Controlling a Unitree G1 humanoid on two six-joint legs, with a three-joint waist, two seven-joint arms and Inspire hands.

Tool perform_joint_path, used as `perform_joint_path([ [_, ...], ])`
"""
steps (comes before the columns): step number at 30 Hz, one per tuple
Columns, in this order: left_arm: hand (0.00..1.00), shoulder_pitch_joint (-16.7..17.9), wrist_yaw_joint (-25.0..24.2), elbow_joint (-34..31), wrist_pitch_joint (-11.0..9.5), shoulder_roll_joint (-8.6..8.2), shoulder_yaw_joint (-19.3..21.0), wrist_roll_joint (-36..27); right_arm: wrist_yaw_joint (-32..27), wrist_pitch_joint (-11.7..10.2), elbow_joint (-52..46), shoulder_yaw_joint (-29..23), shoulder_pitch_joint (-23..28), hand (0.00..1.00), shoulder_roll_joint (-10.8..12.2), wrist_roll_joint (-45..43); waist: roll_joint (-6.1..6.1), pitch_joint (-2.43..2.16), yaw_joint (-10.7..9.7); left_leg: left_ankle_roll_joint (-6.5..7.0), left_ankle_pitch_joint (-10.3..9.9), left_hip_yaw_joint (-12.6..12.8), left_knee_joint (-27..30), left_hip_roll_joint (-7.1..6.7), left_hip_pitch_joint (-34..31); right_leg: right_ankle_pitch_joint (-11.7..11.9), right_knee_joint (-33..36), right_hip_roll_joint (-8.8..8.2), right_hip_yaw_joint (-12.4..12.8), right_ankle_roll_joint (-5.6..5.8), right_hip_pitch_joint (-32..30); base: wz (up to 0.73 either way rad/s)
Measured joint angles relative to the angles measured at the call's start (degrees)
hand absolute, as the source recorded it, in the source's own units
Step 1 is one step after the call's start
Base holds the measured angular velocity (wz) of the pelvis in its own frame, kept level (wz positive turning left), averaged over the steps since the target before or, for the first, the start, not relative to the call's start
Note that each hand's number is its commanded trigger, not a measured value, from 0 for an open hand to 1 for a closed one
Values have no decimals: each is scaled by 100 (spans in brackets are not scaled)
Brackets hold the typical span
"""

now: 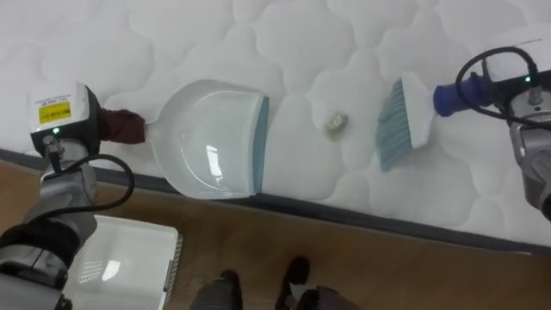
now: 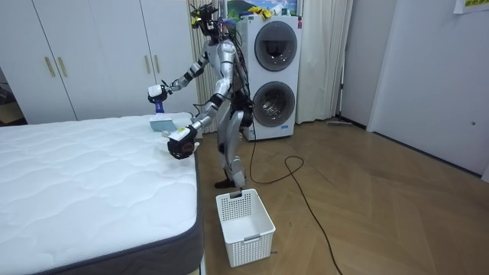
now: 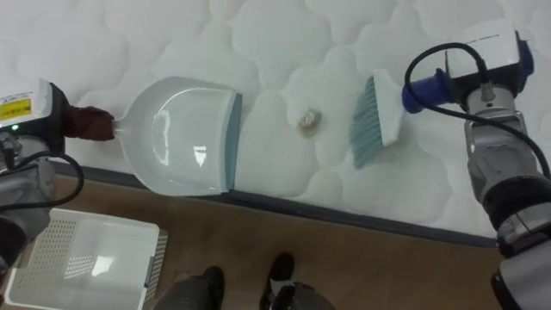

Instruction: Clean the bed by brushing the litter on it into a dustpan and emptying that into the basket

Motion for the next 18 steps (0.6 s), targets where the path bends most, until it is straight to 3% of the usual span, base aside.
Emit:
perform_joint_path([
  [12, 100, 48, -76, -121, -28, -1, -29, 194, 64, -11, -202, 253, 6, 100, 195, -36, -23, -9, 56, -6, 5, -37, -130, 17, 138, 34, -245, 40, -125, 28, 219, 0],
  [18, 100, 55, -136, -168, -15, 0, -29, 225, 70, -47, -298, 298, 11, 100, 498, -67, -28, -12, 47, -4, 6, -37, -166, 9, 162, 33, -214, 25, -134, 30, 221, 0],
])
